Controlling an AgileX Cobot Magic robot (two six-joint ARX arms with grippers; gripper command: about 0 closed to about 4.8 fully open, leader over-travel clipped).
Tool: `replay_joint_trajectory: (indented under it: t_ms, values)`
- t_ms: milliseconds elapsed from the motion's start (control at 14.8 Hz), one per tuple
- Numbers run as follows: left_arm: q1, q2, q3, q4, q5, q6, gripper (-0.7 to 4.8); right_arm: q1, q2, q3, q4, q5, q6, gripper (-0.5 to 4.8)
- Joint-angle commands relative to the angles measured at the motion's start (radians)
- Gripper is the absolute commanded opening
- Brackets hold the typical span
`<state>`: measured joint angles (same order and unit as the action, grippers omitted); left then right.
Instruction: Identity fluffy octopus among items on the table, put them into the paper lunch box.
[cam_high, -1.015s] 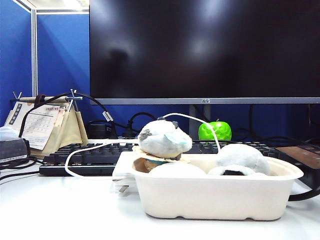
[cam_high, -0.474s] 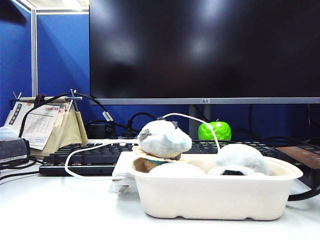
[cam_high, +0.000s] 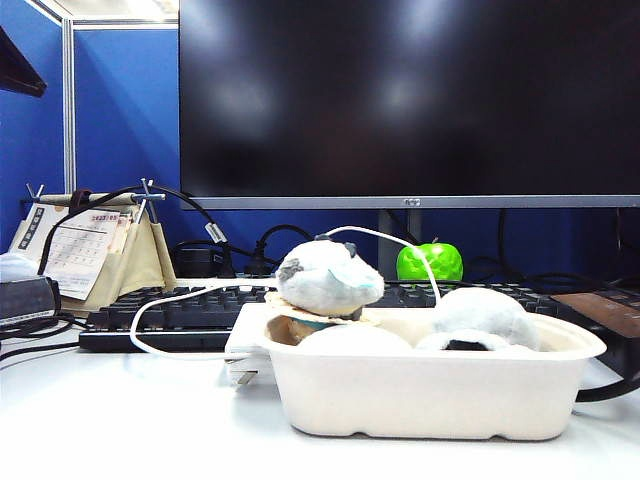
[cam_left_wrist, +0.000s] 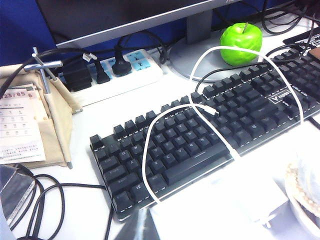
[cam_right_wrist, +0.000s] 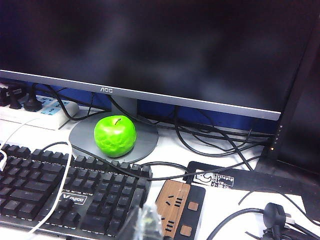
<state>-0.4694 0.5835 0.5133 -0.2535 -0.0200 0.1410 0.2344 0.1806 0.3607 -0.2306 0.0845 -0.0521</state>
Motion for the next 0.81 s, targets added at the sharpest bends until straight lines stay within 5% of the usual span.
replay_joint_trajectory:
  t_ms: [68,406,812]
  values:
    - [0.001,0.0,0.002,0.006,-0.002,-0.003,-0.03,0.0,0.0,0.001,0.014,0.003,0.003,-0.05]
    - [0.021,-0.083,0.002,-0.005,-0.063,0.006,-0.03,0.0,0.0,0.001,0.014,0.003,0.003,-0.05]
    - [0.243,-0.381,0.002,-0.106,-0.062,-0.047,-0.03,0.0,0.0,0.001,0.014,0.003,0.003,-0.05]
